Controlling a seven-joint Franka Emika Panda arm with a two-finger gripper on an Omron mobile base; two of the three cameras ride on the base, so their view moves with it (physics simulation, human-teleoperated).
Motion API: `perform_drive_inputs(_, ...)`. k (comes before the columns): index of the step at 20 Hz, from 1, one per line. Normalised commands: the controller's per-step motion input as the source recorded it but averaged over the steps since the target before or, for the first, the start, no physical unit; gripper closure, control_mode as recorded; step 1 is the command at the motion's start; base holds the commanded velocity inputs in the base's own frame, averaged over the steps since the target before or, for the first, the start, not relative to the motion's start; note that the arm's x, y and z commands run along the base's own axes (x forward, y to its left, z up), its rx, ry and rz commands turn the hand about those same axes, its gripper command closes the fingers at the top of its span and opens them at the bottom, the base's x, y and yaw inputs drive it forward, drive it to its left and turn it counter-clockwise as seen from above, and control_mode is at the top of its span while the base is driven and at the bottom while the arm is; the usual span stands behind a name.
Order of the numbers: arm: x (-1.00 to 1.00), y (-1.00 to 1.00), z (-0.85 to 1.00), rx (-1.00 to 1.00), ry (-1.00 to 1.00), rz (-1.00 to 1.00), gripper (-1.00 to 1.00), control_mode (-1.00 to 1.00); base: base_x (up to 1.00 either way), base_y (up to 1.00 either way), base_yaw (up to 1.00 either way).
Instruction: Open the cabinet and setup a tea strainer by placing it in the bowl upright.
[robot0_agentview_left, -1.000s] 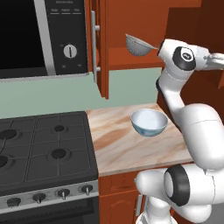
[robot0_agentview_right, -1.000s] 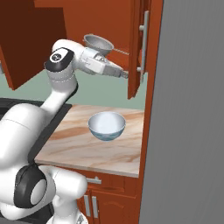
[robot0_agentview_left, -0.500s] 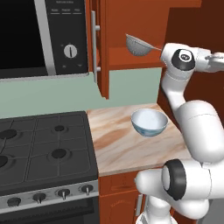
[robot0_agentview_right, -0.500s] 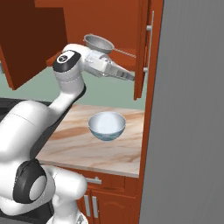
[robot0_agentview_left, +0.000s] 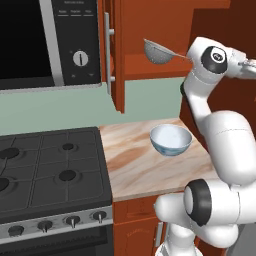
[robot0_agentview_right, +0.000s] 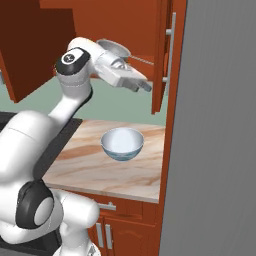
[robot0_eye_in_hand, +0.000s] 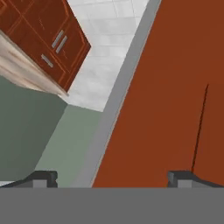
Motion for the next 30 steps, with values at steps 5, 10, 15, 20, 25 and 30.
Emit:
perform_drive_inputs(5, -0.01, 0.20, 0.00, 0.02, -0.43, 0.01, -1.00, -1.00, 0.00, 0.00, 0.00)
perform_drive_inputs(10, -0.05, 0.42, 0.00, 0.00, -0.33, 0.03, -1.00, -1.00, 0.00, 0.00, 0.00)
perform_drive_inputs(15, -0.06, 0.34, -0.07, 0.02, -0.38, 0.02, -1.00, -1.00, 0.00, 0.00, 0.00)
perform_drive_inputs(20, 0.01, 0.01, -0.78, 0.28, -0.20, 0.00, -1.00, -1.00, 0.00, 0.00, 0.00)
perform_drive_inputs(25, 0.15, 0.22, -0.66, 0.25, -0.39, -0.04, -1.00, -1.00, 0.00, 0.00, 0.00)
perform_drive_inputs(30, 0.25, 0.24, -0.03, 0.23, -0.51, -0.20, -1.00, -1.00, 0.00, 0.00, 0.00)
